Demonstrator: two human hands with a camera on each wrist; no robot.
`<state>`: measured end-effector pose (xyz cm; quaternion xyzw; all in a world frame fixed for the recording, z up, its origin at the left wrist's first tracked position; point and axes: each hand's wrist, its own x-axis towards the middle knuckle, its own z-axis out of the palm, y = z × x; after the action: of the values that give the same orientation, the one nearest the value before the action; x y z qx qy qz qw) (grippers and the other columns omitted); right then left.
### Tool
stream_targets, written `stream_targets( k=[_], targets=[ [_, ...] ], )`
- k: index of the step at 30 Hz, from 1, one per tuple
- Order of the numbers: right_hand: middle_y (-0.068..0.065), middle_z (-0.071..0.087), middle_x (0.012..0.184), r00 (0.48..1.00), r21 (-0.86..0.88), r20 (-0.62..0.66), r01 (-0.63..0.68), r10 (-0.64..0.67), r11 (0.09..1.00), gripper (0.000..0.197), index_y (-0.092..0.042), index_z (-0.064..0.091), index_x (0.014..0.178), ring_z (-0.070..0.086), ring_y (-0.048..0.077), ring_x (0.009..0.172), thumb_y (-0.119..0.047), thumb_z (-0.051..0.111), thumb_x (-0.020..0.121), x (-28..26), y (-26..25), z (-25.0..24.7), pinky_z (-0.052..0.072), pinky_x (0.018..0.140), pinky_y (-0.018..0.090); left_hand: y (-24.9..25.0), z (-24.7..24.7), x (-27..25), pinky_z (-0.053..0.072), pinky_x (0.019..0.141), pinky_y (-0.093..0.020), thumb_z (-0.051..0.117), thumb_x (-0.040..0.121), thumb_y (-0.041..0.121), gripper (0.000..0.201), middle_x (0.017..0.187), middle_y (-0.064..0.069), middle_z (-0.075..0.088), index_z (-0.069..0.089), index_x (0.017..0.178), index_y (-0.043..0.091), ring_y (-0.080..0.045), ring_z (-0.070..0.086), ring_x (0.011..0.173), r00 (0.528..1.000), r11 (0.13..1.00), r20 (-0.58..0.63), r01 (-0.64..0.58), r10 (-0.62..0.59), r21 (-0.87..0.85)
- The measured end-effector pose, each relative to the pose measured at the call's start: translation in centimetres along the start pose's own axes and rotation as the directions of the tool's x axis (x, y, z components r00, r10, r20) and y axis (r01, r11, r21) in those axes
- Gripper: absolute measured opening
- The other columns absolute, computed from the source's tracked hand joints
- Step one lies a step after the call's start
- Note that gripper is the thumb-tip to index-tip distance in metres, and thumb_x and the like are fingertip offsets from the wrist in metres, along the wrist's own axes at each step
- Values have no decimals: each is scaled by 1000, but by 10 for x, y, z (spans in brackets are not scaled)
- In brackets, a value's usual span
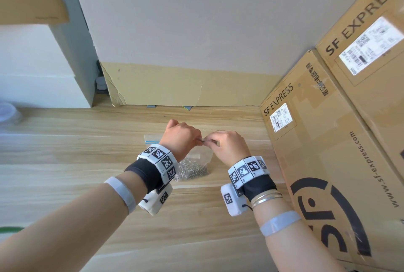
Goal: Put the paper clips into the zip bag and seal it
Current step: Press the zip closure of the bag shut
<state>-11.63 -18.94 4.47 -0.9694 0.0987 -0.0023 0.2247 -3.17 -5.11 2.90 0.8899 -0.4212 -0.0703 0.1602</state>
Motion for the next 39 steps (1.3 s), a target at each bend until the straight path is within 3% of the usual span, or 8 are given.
stream_targets(
  k=[8, 13, 18, 22, 28, 34, 39],
  targets=[
    [-5, 69, 72, 996, -8, -87, 25, -25, 1000, 12, -21, 69, 71, 60, 20, 67, -29, 65, 79, -4, 0, 7, 39, 55, 23, 3, 9, 0, 17, 84, -30, 49, 90, 33, 25, 93, 0, 68, 65, 94, 14, -22, 56, 97, 999, 999, -21, -47, 47, 22],
    [-6, 69, 74, 997, -13, -83, -2, 1, 1000, 12, -23, 68, 72, 59, 19, 68, -27, 62, 81, -6, 1, 6, 42, 55, 26, 2, 6, -1, 14, 85, -31, 48, 89, 42, 26, 91, 7, 68, 64, 95, 23, -16, 55, 96, 1000, 1000, -9, -20, 20, 23],
    [-7, 71, 85, 998, -10, -35, -43, 43, 999, 12, -23, 69, 79, 62, 17, 79, -26, 59, 84, -5, 7, -2, 46, 63, 27, -15, -7, -4, 19, 88, -32, 52, 85, 47, 24, 92, 10, 68, 63, 92, 27, -15, 54, 96, 999, 999, 33, 37, -37, -17],
    [-11, 68, 102, 1000, -67, 26, -2, 3, 998, 20, -31, 66, 102, 57, 11, 99, -31, 60, 82, -3, 1, -4, 47, 82, 28, -20, -9, -8, 17, 88, -32, 52, 88, 43, 21, 94, 11, 68, 64, 94, 27, -15, 53, 97, 999, 999, 42, 33, -32, -22],
    [2, 72, 80, 996, -121, 19, 93, -91, 988, 16, -21, 72, 84, 60, 22, 84, -34, 66, 78, 8, -14, 5, 44, 70, 30, -18, -7, -10, 19, 89, -32, 51, 88, 43, 23, 91, 9, 67, 63, 92, 24, -15, 54, 95, 999, 1000, 24, 27, -27, 1],
    [2, 72, 68, 988, -142, -49, 140, -148, 980, 14, -17, 73, 72, 64, 24, 71, -31, 69, 72, 9, -13, 11, 46, 68, 34, -18, -4, -11, 16, 87, -31, 51, 88, 42, 24, 90, 7, 68, 65, 92, 22, -16, 54, 96, 1000, 1000, -3, 21, -21, -4],
    [0, 72, 67, 987, -148, -56, 138, -148, 979, 15, -18, 72, 69, 64, 22, 70, -32, 67, 72, 8, -12, 13, 45, 70, 35, -16, -1, -12, 15, 88, -32, 52, 88, 40, 24, 92, 7, 68, 66, 93, 20, -17, 53, 98, 999, 1000, -30, 16, -15, 5]
  ],
)
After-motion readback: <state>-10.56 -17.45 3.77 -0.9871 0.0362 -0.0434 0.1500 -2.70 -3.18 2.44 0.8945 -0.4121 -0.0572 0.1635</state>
